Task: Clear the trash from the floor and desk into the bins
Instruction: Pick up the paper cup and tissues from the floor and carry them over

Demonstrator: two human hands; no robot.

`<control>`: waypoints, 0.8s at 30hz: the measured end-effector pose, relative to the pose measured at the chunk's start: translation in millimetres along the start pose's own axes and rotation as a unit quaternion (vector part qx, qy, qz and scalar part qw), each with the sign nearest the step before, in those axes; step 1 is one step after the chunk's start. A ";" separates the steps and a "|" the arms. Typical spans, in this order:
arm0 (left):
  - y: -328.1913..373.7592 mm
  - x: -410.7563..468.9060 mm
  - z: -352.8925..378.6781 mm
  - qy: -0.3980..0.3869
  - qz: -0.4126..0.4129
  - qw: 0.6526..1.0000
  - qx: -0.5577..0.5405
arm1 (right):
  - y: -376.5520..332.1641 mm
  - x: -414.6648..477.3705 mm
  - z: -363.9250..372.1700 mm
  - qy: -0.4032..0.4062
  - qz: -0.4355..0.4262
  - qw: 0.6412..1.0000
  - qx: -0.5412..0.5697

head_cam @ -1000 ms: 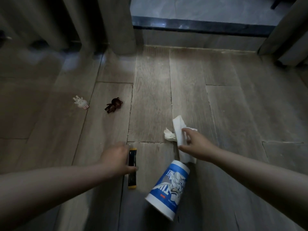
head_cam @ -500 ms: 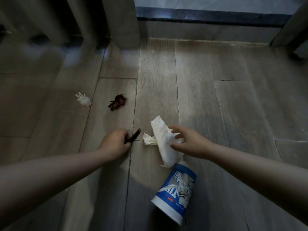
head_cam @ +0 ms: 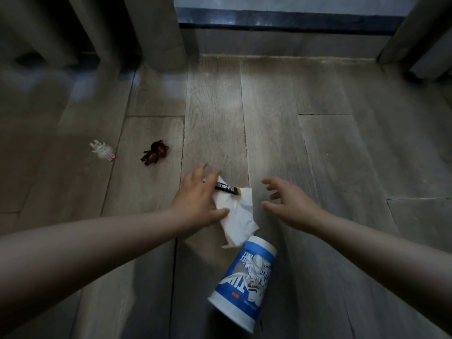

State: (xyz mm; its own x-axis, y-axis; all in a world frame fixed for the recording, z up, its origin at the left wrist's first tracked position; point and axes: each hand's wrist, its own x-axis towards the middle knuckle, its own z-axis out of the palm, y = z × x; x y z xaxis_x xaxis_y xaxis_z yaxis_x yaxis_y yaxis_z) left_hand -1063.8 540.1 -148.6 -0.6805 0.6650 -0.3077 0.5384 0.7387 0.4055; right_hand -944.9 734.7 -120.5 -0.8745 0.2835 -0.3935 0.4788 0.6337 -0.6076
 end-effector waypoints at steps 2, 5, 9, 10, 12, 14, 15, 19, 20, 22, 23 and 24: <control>3.1 2.3 8.2 -0.019 0.042 0.995 0.084 | 0.4 1.0 0.7 0.004 -0.001 1.000 -0.004; 7.6 9.2 18.1 -0.054 0.047 0.986 0.153 | -0.2 1.7 0.0 0.012 -0.001 1.000 -0.002; 2.4 13.6 20.6 -0.048 0.026 0.989 0.139 | -4.5 1.0 -1.0 0.010 0.000 1.000 -0.012; -4.2 15.0 17.2 -0.040 0.016 0.991 0.130 | -6.3 1.1 -1.1 0.007 -0.003 1.000 -0.013; -24.4 16.3 6.4 -0.027 -0.016 0.991 0.129 | -11.3 2.1 -0.3 0.001 -0.011 1.000 -0.013; -49.5 15.4 -6.5 -0.009 -0.055 0.987 0.149 | -16.2 4.1 2.0 -0.002 -0.017 1.000 -0.011; -61.9 13.4 -12.4 0.004 -0.078 0.984 0.158 | -18.7 5.4 3.8 -0.002 -0.018 1.000 -0.013; -93.9 2.8 -27.3 0.041 -0.140 0.969 0.197 | -26.9 11.9 10.7 -0.009 -0.018 1.000 -0.022; -97.1 2.1 -30.2 0.041 -0.141 0.967 0.210 | -28.7 13.7 12.2 -0.016 -0.022 0.999 -0.023; -100.8 4.8 -37.6 0.037 -0.135 0.968 0.209 | -32.2 16.4 14.3 -0.031 -0.028 0.999 -0.024; -102.1 8.3 -42.3 0.034 -0.130 0.971 0.196 | -34.0 17.3 15.2 -0.035 -0.029 0.999 -0.024; -103.4 12.6 -46.6 0.031 -0.121 0.976 0.179 | -35.7 18.0 16.1 -0.039 -0.031 0.999 -0.023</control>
State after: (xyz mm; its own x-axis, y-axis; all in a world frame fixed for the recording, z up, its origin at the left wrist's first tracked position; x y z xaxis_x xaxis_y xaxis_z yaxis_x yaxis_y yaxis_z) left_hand -1151.2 466.9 -154.3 -0.8324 0.4663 -0.2994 0.4895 0.8720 -0.0027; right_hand -976.6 705.6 -116.9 -0.8927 0.1879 -0.4095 0.4187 0.6815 -0.6002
